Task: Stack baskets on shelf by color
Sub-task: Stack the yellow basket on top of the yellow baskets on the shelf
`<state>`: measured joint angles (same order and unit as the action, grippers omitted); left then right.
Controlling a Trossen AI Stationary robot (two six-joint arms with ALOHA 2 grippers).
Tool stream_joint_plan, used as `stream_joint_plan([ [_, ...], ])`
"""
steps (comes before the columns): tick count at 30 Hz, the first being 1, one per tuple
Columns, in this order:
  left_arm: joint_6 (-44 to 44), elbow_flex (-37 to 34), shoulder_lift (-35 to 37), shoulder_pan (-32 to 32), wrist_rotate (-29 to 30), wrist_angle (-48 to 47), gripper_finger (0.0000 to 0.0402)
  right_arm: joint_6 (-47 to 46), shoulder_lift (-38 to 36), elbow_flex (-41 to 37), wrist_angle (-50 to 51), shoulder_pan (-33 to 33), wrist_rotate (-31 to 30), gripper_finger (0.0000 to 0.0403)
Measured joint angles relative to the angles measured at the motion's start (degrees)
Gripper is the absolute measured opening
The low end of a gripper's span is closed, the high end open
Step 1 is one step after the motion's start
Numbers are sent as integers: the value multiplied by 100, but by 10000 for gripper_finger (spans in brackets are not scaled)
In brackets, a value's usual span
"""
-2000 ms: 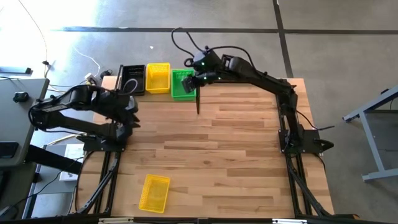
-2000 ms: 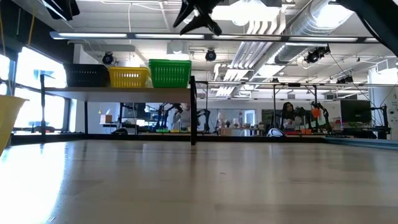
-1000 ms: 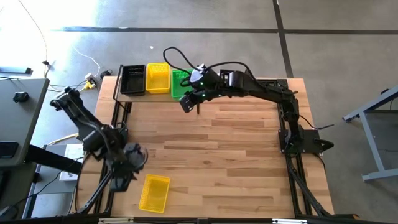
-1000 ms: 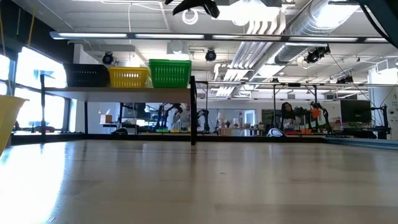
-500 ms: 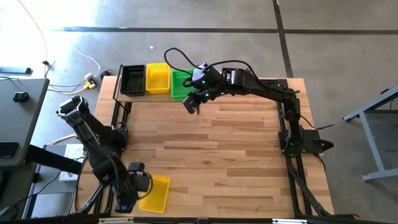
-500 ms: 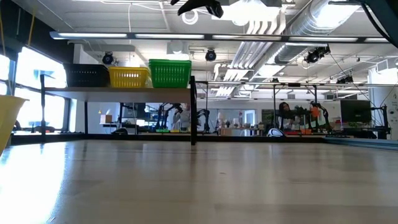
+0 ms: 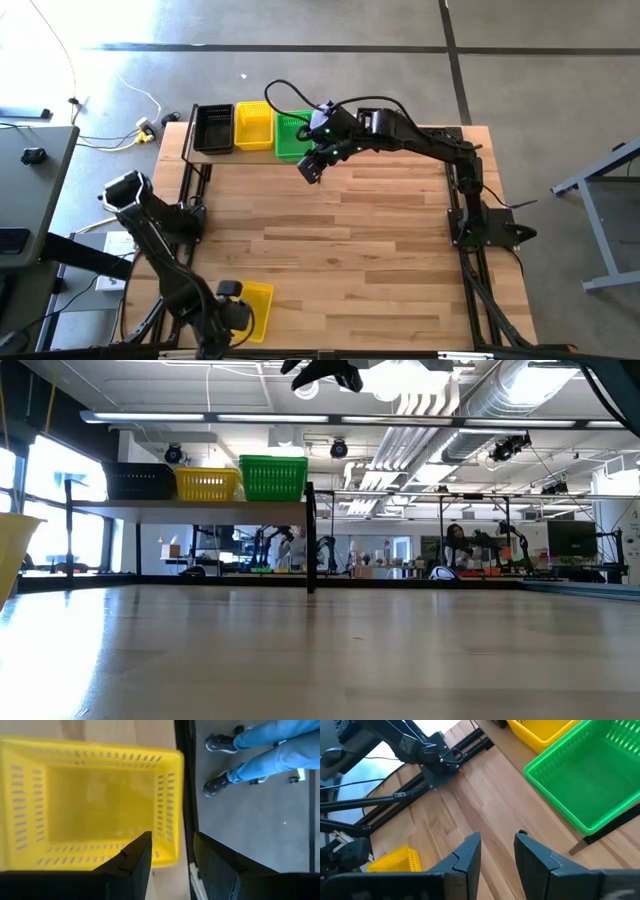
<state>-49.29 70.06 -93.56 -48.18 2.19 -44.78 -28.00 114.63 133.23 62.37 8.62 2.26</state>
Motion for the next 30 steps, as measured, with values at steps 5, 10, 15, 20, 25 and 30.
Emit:
stream_joint_plan([
  [5,83,0,-298,-23,-3,218,136,1,0,0,13,-2,15,103],
  [10,80,0,-482,-70,-24,307,136,1,0,0,47,-2,15,103],
  [15,82,-2,-544,-111,-18,458,135,1,0,0,86,-2,15,103],
  [20,82,-4,-739,-144,-33,491,135,1,0,0,113,-2,15,103],
  [25,3,-2,-985,-153,-105,493,135,2,0,0,160,-2,14,103],
  [30,-209,-2,-1097,-144,-61,476,124,129,0,0,179,-2,13,103],
])
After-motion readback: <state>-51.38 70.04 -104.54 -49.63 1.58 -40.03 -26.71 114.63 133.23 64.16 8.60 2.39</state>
